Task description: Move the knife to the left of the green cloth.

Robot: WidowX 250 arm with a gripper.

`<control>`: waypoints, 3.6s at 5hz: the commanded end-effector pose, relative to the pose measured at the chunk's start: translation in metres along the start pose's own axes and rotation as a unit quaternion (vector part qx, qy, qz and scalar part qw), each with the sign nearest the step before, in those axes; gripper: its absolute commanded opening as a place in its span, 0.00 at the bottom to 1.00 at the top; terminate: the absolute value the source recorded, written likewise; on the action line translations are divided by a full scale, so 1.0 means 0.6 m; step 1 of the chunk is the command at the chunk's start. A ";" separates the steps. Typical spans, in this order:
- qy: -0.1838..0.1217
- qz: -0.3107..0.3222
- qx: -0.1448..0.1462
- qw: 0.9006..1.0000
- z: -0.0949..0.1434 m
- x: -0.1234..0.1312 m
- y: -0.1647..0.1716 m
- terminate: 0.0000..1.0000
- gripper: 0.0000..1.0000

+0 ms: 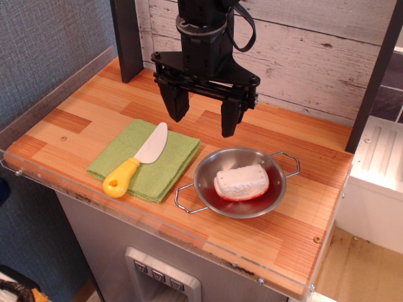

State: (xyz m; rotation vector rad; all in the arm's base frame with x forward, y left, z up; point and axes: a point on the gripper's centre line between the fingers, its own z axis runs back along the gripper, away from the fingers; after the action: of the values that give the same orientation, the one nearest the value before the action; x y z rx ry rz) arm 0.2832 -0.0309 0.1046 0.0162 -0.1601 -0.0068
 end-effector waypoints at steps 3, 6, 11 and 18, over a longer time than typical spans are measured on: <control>0.031 0.012 0.012 0.999 -0.052 -0.065 0.088 0.00 1.00; 0.080 -0.020 0.025 0.996 -0.102 -0.083 0.118 0.00 1.00; 0.082 -0.007 0.046 0.996 -0.091 -0.115 0.144 0.00 1.00; 0.104 -0.009 0.031 0.994 -0.129 -0.105 0.134 0.00 0.00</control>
State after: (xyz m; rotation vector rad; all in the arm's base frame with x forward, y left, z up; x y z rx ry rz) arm 0.2276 0.0520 0.0134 0.0750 0.0759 -0.0070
